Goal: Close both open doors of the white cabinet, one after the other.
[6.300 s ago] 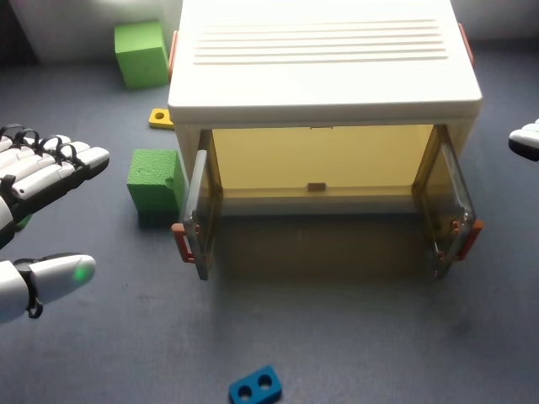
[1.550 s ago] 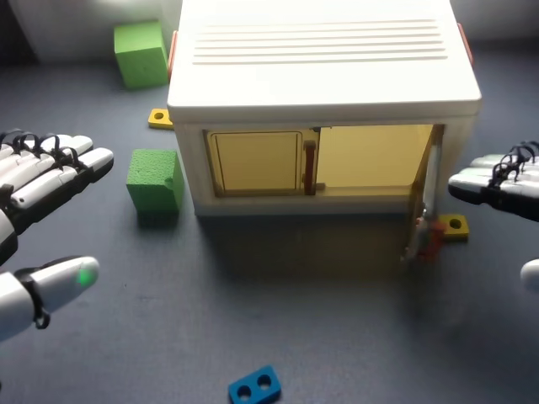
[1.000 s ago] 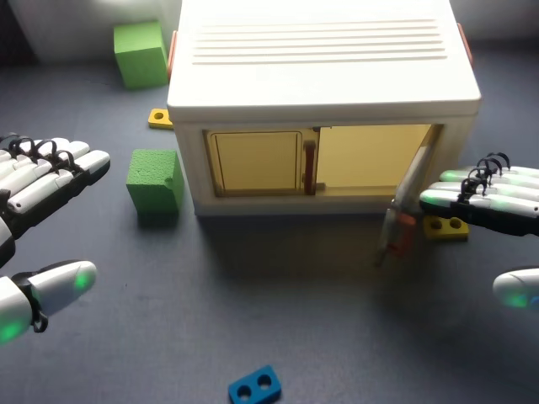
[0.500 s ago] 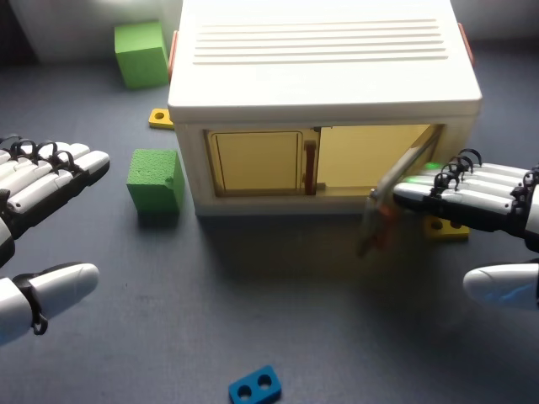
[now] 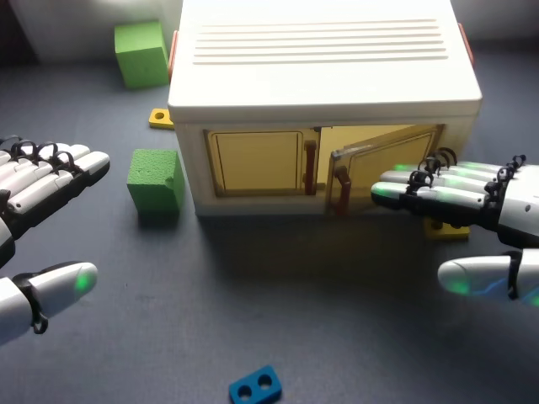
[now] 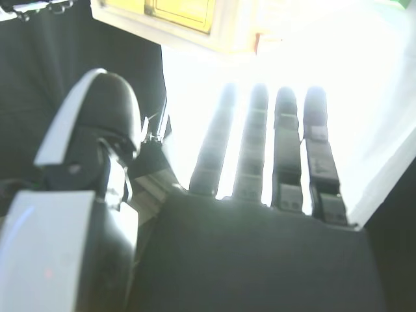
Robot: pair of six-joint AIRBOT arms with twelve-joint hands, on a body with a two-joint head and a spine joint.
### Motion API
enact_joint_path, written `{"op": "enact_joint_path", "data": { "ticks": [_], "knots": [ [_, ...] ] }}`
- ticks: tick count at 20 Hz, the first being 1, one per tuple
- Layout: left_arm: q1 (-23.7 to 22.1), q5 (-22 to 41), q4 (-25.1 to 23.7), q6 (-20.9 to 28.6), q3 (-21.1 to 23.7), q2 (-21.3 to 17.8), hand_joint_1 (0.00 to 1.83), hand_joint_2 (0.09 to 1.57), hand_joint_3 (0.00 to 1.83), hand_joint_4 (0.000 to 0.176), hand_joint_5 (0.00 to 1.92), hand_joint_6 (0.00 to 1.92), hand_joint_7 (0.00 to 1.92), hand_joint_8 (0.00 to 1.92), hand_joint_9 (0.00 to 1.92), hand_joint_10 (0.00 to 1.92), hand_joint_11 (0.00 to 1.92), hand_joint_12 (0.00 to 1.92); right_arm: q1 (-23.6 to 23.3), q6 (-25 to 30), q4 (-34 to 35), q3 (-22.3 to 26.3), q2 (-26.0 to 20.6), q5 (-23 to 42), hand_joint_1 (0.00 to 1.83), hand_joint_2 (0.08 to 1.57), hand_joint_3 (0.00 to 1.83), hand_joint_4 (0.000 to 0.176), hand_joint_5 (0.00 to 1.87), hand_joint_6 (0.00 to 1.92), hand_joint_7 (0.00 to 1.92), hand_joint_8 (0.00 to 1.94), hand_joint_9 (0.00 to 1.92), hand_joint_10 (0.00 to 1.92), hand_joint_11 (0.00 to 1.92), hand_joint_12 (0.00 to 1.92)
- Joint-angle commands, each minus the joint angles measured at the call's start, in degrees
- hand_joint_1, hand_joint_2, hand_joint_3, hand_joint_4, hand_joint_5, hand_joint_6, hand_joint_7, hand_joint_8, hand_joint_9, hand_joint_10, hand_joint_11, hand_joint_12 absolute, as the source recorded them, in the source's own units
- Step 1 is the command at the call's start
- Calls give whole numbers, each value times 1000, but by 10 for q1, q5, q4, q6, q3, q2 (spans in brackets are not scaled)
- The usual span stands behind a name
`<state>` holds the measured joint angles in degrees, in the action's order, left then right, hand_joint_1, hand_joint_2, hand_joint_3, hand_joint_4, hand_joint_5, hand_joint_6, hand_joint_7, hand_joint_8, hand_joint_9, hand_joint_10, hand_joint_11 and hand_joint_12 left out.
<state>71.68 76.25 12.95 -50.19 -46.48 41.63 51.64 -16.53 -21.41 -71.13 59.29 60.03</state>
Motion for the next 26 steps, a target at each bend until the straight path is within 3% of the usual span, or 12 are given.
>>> {"op": "enact_joint_path", "data": {
  "ticks": [1,3,4,5,12,16,19,21,23,24,25,26],
  "knots": [
    [-2,68,3,2,0,2,11,1421,2,0,32,2,42,4,55,4,0,345,-8,4,28,-4,3,66,0,1529,6,0,39,7,29,8,11,3,61,24],
    [-2,68,3,2,-1,3,41,1420,0,0,43,3,71,7,85,9,0,442,-13,4,34,-9,8,66,0,1550,13,0,15,5,5,2,10,4,56,22],
    [-2,67,3,2,-1,3,39,1415,0,0,48,3,84,7,97,9,0,494,-15,4,36,-11,10,66,43,1565,5,0,2,0,7,1,145,22,201,96],
    [-2,67,3,2,-1,3,34,1412,0,0,54,3,95,6,105,8,0,527,-16,4,37,-12,11,66,27,1563,2,0,9,1,6,0,98,4,153,80],
    [2,77,4,6,1,3,11,1425,2,0,32,3,58,6,56,10,0,363,-15,31,24,11,-12,97,0,1536,0,0,22,4,28,9,7,0,8,14],
    [13,97,4,9,6,3,3,1436,1,0,10,2,8,1,23,1,0,214,10,46,26,38,-41,136,0,1498,0,0,85,7,90,7,80,9,94,51],
    [20,127,10,13,8,5,106,1429,0,0,68,4,27,1,26,1,0,273,53,47,69,56,-67,193,0,1472,0,0,154,8,188,10,152,11,141,83],
    [22,149,17,13,9,9,209,1439,3,0,62,0,40,0,53,1,0,369,78,48,99,63,-78,236,0,1467,0,0,137,2,140,1,145,6,129,85],
    [23,179,28,13,7,15,178,1456,6,0,57,1,33,2,34,3,0,255,94,42,139,64,-83,276,16,1483,1,0,154,7,137,6,103,6,66,83],
    [23,188,31,14,6,16,186,1453,3,0,53,0,10,5,8,2,0,105,97,34,153,64,-83,284,49,1471,9,0,213,1,177,0,133,0,12,292],
    [22,201,36,15,3,19,163,1449,1,0,57,1,15,6,1,0,0,20,101,20,179,64,-84,299,9,1483,9,0,155,0,99,1,66,0,2,175],
    [22,211,39,17,1,20,168,1432,0,0,87,8,53,11,39,10,18,15,104,11,197,63,-84,312,166,1490,0,0,160,4,101,5,63,3,0,159]
  ]
}}
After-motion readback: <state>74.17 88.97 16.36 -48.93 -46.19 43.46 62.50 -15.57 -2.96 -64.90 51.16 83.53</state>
